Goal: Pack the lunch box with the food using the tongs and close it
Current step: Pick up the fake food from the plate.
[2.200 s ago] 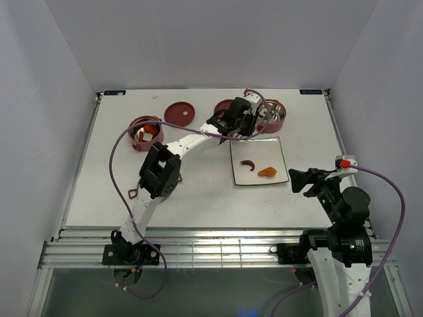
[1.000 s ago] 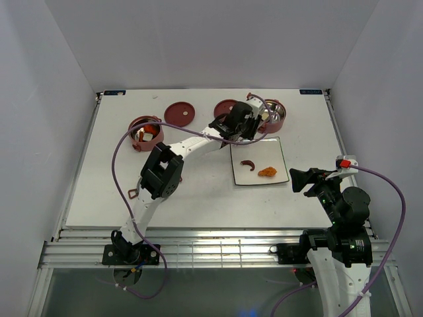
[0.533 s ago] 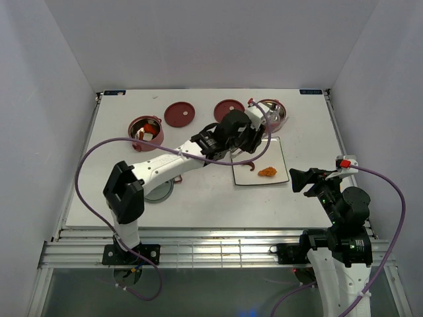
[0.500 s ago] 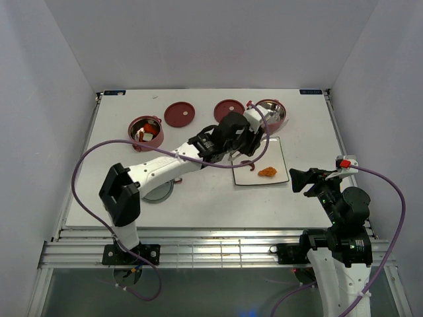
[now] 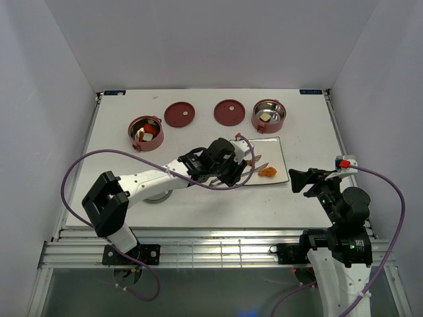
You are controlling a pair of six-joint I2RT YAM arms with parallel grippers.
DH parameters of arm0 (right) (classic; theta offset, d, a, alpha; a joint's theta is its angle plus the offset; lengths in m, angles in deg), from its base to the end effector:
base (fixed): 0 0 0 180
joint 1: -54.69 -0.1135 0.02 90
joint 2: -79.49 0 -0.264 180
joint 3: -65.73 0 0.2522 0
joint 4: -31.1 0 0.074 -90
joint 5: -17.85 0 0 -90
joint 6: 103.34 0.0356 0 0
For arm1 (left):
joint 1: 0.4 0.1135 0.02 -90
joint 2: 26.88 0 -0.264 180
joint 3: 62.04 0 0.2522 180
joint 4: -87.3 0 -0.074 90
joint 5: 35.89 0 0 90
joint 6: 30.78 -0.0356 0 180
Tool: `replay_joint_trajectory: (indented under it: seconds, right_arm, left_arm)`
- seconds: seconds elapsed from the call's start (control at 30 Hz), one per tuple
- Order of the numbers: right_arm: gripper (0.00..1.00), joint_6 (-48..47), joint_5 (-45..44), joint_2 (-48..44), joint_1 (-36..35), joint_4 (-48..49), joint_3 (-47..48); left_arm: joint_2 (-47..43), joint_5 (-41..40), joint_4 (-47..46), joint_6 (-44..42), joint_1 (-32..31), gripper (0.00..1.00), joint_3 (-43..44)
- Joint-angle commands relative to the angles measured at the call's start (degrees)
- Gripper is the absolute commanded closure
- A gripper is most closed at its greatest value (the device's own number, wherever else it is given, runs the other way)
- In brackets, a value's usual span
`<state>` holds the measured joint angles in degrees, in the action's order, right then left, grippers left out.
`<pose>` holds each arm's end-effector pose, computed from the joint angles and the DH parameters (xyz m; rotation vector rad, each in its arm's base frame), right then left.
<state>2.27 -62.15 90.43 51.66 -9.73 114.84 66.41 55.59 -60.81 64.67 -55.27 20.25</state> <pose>0.0676 0.0098 0.3144 0.0431 1.6301 0.3915 0.2081 -0.2974 0.2544 1.0097 2.1621 -0.5493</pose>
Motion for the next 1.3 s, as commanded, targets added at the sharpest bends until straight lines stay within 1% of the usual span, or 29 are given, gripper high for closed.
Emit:
replay_joint_trajectory:
  seconds: [0.0,0.23,0.73,0.93,1.27]
  right_arm:
    - [0.22,-0.5,0.9,-0.74,0.04,0.62,0.95]
    - [0.22,-0.59,0.81,-1.36,-0.05,0.79,0.68]
    - [0.22,-0.76,0.55,-1.1,0.04,1.23,0.51]
    - [0.22,-0.76,0.28,-0.74,0.04,1.32,0.51]
    - [0.22,-0.76,-0.15,-1.18,0.04,1.32,0.33]
  left_arm:
    - [-3.39,3.71,-2.22,0.61,-0.67,0.47,-0.5]
    - [-0.13,4.68,-3.01,0.53,-1.11,0.46,-0.59]
    - [6.28,4.15,-4.15,-1.41,-1.38,0.44,2.48]
    - [8.48,5.55,-4.77,-1.67,-1.29,0.44,3.45]
    - [9.8,6.17,-4.86,-1.32,-1.29,0.43,5.21]
